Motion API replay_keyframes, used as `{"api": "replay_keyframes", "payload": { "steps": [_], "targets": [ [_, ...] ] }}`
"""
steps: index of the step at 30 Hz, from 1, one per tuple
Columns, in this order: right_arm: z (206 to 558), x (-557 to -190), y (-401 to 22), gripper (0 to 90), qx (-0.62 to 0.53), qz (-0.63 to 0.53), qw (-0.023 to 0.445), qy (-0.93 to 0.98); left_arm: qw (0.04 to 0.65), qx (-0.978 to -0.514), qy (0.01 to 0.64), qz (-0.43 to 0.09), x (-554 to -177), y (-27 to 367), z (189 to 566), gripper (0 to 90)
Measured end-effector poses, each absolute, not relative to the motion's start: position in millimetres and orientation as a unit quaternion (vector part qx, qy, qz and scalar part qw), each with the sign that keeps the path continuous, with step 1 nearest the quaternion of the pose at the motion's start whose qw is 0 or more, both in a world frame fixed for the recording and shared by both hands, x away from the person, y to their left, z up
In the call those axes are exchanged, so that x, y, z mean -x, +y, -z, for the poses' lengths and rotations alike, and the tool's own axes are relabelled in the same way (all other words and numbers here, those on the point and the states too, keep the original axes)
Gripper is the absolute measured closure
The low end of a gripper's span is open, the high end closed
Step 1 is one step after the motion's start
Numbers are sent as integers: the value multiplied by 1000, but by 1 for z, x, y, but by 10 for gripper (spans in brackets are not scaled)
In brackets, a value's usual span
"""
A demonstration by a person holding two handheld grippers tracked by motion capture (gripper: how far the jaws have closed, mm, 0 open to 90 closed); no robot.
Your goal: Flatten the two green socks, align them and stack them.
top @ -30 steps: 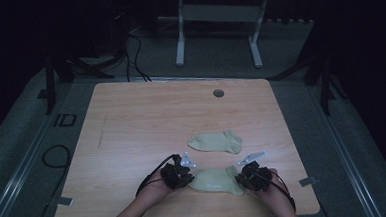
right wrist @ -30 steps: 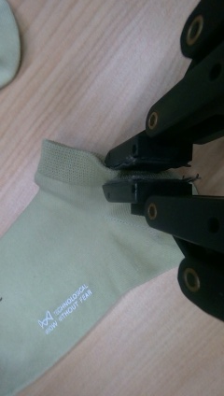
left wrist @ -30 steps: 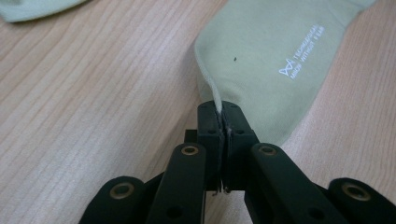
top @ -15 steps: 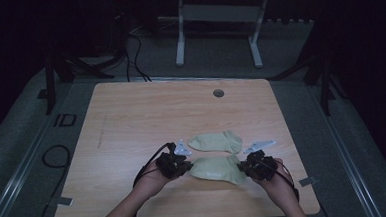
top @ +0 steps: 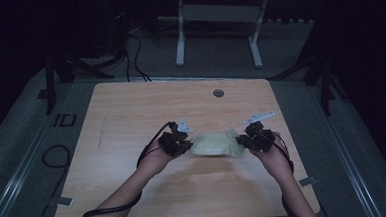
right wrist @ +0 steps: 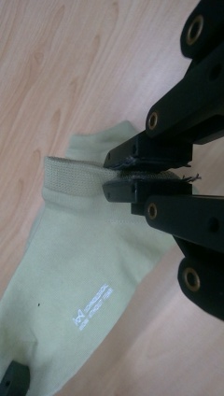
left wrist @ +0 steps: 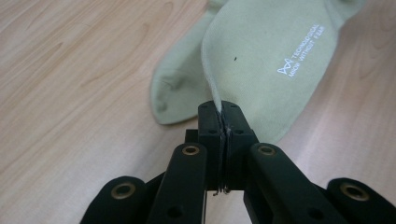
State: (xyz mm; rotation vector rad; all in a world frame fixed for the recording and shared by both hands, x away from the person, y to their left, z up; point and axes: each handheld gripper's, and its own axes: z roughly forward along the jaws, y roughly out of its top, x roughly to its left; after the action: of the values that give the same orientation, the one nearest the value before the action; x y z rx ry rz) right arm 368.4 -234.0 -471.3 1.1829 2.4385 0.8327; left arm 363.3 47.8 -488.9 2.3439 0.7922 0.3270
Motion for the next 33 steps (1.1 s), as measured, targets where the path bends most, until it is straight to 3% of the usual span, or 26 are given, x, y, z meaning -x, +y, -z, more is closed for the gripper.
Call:
{"api": "replay_keyframes", "payload": {
  "steps": [11,28,31,33],
  "targets": [
    [498,-406,-234,834,-437,-257,131,852,292,-895,317,-115,-393,37,516,877],
    [524,-429,-236,808,-458,-227,115,852,264,-903,318,-120,-409,25,538,873],
    [529,-430,-234,668,-461,-215,116,853,265,-900,326,-118,-411,25,541,699],
    [529,-429,-235,603,-460,-216,119,853,270,-897,329,-116,-412,26,540,634]
  ]
}}
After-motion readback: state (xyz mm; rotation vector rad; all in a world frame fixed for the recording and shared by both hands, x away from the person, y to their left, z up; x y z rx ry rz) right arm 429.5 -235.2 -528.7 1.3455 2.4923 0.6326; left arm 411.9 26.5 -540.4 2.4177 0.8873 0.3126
